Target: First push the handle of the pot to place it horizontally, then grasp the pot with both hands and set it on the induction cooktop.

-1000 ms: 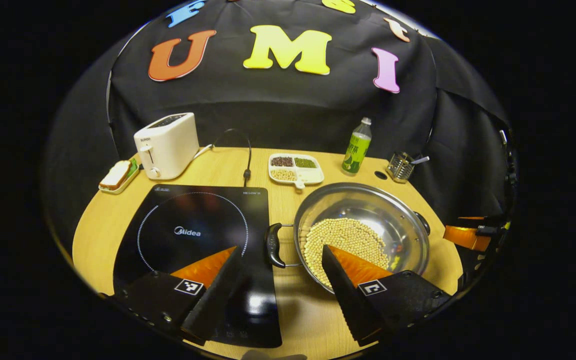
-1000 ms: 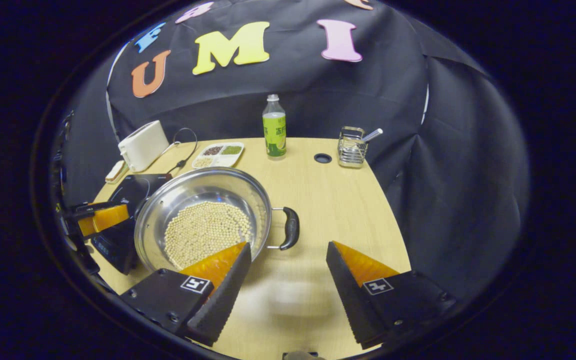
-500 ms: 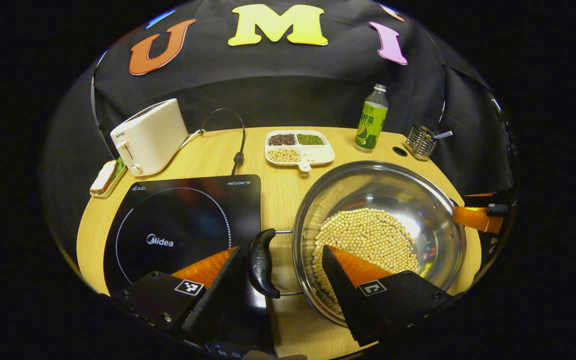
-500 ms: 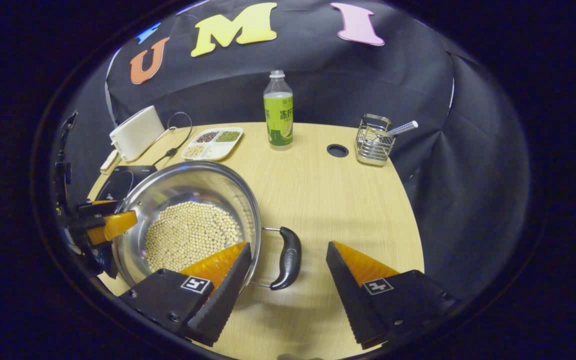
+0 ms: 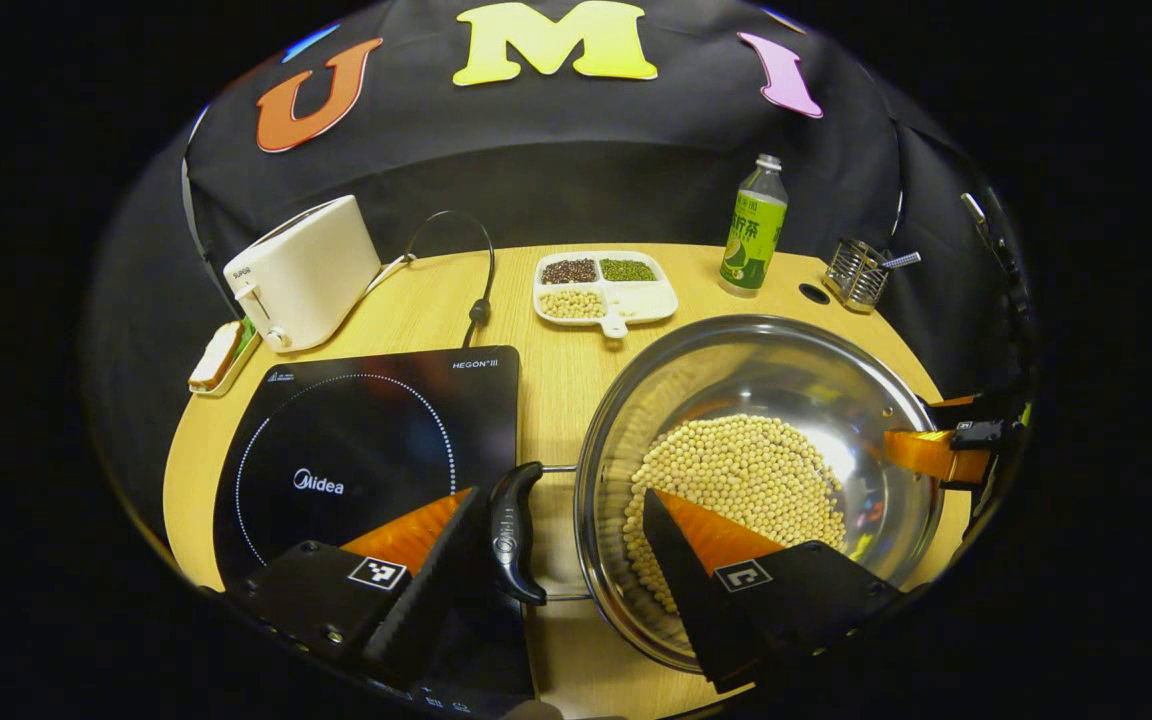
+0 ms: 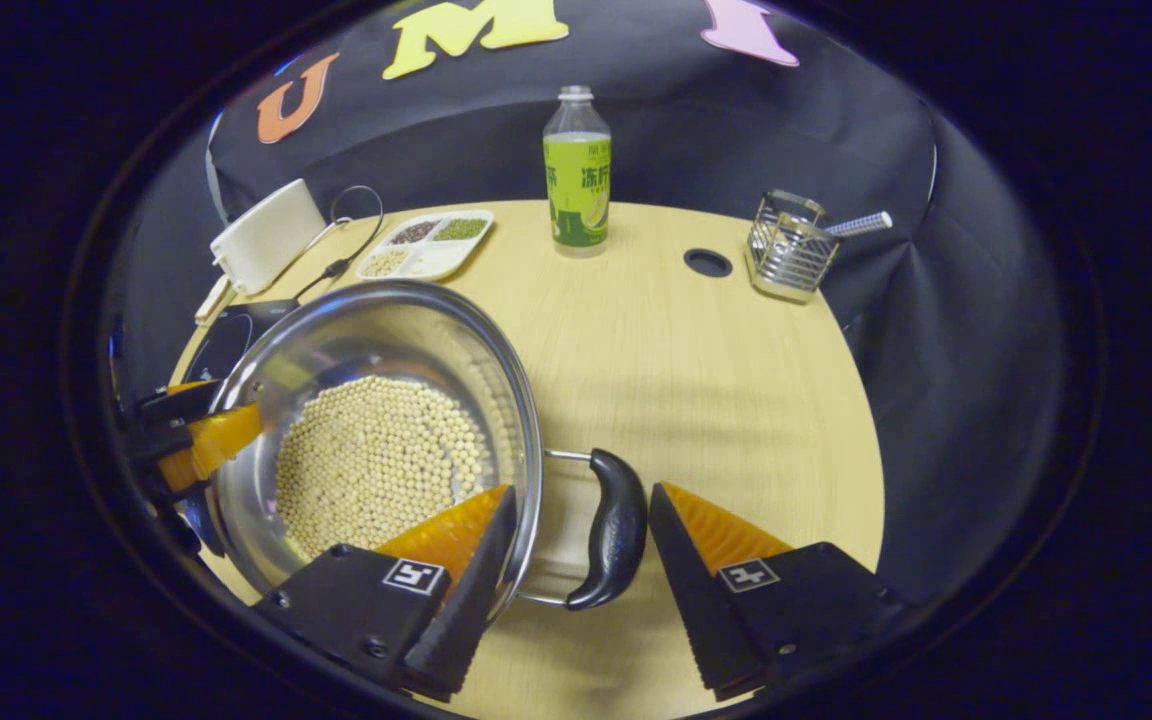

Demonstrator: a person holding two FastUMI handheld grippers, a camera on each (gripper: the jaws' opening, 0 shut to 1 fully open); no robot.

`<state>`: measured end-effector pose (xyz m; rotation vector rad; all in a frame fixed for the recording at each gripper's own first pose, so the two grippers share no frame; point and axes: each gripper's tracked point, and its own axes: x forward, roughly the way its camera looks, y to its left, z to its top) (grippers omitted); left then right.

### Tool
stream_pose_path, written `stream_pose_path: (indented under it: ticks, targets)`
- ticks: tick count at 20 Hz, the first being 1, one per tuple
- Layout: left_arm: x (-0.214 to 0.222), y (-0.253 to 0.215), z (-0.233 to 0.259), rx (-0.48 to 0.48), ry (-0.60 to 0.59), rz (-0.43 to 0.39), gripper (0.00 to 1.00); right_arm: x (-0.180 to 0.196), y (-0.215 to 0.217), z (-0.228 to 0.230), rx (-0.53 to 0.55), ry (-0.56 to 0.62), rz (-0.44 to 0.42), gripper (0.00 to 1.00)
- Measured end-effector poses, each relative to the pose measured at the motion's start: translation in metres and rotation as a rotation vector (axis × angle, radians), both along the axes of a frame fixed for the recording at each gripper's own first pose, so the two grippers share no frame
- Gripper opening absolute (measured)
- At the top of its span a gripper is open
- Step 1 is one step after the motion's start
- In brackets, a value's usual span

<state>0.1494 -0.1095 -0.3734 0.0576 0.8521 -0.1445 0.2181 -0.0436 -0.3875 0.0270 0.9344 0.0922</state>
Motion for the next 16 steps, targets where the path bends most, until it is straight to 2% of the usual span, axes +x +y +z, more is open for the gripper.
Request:
stream_pose_path:
  ticks: [2,4,5,6,7,8,9,11,13,14,15,16]
  targets:
    - [0.0,-0.004,0.001,0.008,0.01,-0.013,0.96,0.0,0.001,-0.002,0.016,0.0,-0.004,0.72]
    - [-0.001,-0.001,0.001,0.022,0.015,-0.004,0.96,0.001,0.0,0.0,0.022,-0.007,0.002,0.69]
    - [-0.001,0.004,-0.001,0.029,0.024,0.019,0.84,0.001,0.0,0.0,0.022,-0.007,0.004,0.67]
    - [0.001,0.007,0.001,0.028,0.009,0.033,0.88,0.0,0.0,0.0,0.018,-0.005,0.009,0.65]
    - [0.0,0.007,0.0,0.013,0.021,0.049,0.77,0.001,0.0,0.001,0.017,-0.006,0.008,0.65]
    - [-0.002,0.011,0.002,0.015,0.017,0.057,0.73,0.001,0.0,0.001,0.019,-0.006,0.005,0.65]
    - [0.002,0.009,-0.001,0.012,0.012,0.061,0.53,0.001,0.0,0.0,0.02,-0.008,0.003,0.64]
    - [0.003,0.01,0.001,-0.007,0.007,0.06,0.71,0.0,0.001,0.001,0.021,-0.01,0.002,0.64]
    - [0.002,0.01,0.003,-0.014,0.006,0.05,0.46,0.0,0.001,0.002,0.03,-0.015,-0.003,0.64]
    - [0.001,0.01,0.002,-0.019,0.01,0.047,0.65,-0.001,0.003,0.003,0.04,-0.02,-0.004,0.64]
    - [0.001,0.01,0.002,-0.024,0.01,0.042,0.55,-0.001,0.002,0.004,0.045,-0.023,-0.002,0.64]
    - [0.0,0.01,0.003,-0.031,0.012,0.041,0.55,-0.001,0.003,0.004,0.053,-0.033,-0.005,0.63]
